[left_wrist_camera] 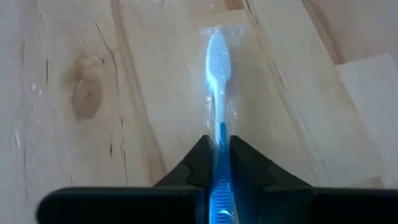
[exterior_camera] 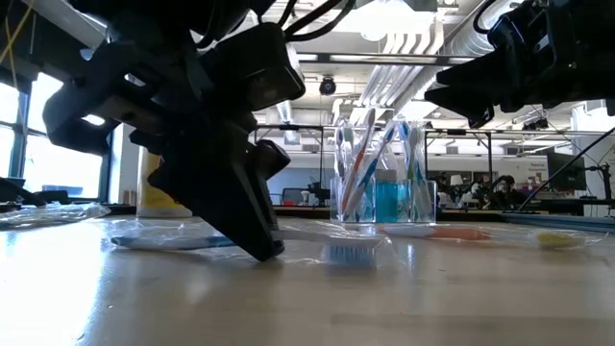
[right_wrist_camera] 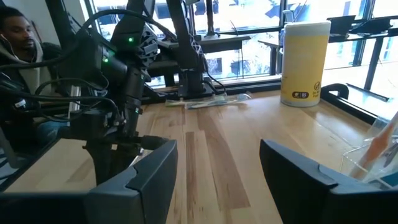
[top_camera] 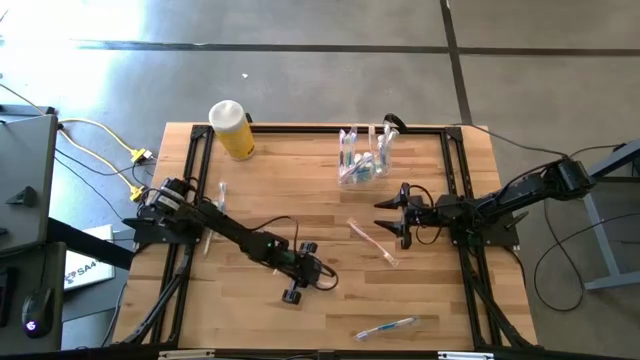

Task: Pick & Place toothbrushing station
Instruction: Put the blue toothbrush into the transparent organizer

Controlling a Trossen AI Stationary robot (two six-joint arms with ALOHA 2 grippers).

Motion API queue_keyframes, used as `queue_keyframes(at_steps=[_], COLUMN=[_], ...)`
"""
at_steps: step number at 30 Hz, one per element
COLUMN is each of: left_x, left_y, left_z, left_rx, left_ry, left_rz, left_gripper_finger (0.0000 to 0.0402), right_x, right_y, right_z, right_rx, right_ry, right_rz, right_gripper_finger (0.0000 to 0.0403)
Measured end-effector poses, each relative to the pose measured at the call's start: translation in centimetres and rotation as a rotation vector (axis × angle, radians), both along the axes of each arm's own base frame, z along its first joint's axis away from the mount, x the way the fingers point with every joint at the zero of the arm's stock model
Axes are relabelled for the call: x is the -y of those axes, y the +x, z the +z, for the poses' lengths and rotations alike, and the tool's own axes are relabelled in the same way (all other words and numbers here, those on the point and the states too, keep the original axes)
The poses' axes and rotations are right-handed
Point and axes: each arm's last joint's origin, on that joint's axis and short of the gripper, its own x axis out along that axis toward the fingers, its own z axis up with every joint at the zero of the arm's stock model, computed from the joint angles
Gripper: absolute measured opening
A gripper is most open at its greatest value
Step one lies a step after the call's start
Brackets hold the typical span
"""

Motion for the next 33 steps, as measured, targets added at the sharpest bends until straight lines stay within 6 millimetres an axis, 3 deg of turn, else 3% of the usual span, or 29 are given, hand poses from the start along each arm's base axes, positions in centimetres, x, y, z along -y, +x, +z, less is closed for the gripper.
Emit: queue_keyframes(at_steps=[8,11,18,22,26,33], left_x=[-0.2,-0.6,-1.7,-2.6,-5.1,-11.2], left_y=[-0.4,-1.1,-2.6,-2.8,-1.9,-0.1], left_z=[1.0,2.4,9.0,13.2,16.3,17.5], left_rx=[0.009,0.010,0.204,0.446,0.679,0.843], left_ry=[0.023,0.070,0.178,0.220,0.163,0.111], left_rz=[0.026,0.034,0.069,0.063,0.042,0.120], left_gripper_finger=[0.0025,0.0025,0.0025,0.0025,0.0025,0.0025], right_x=[-0.2,-0.4,-1.7,-3.2,-4.6,-6.7], right_y=[0.0,0.0,-0.2,-0.6,-1.1,-1.9], right_z=[0.0,0.1,0.3,0.3,0.2,-0.5], right_rx=[0.001,0.008,0.010,0.010,0.006,-0.031], right_ry=[0.055,0.102,0.193,0.193,0.198,0.223], right_rz=[0.058,0.138,0.329,0.345,0.329,0.265], right_gripper_finger=[0.0220,0.0220,0.0220,0.0220,0.0220,0.0220])
